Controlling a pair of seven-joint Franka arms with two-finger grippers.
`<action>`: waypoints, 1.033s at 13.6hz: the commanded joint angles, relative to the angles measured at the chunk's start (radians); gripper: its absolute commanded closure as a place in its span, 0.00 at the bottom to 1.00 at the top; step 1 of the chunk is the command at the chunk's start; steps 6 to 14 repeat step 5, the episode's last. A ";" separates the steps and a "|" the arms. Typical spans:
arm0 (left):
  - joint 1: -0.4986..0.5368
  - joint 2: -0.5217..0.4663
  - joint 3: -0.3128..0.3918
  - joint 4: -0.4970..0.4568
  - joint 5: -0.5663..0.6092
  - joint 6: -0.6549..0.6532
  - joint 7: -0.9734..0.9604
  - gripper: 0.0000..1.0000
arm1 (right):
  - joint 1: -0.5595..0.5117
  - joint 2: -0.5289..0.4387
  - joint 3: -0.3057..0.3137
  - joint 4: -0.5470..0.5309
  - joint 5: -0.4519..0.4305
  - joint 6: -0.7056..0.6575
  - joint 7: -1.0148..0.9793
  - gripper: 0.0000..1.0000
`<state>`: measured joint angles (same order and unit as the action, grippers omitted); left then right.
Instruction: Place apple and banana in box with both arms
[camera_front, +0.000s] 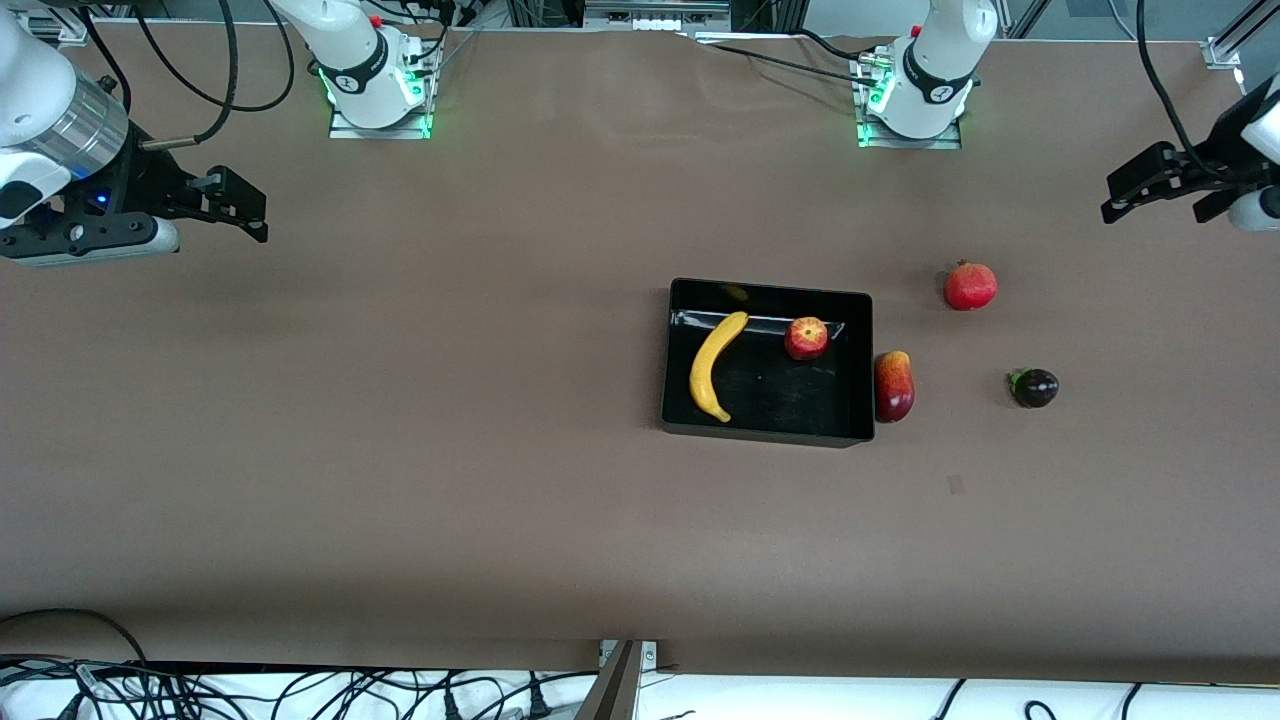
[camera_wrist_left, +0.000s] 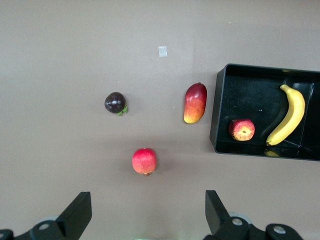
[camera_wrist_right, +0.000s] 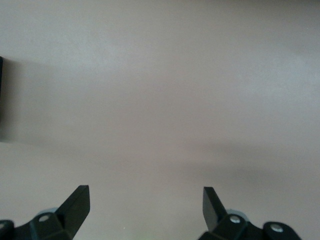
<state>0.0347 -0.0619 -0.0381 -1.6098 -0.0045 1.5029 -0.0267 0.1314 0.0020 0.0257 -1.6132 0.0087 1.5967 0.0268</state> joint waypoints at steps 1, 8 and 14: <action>-0.041 -0.047 0.017 -0.061 0.021 0.028 -0.001 0.00 | -0.001 0.001 0.003 0.013 0.010 -0.006 0.004 0.00; -0.111 -0.032 0.093 -0.050 0.021 0.025 0.004 0.00 | -0.001 0.003 0.003 0.015 0.010 -0.004 0.004 0.00; -0.111 -0.032 0.093 -0.050 0.021 0.025 0.004 0.00 | -0.001 0.003 0.003 0.015 0.010 -0.004 0.004 0.00</action>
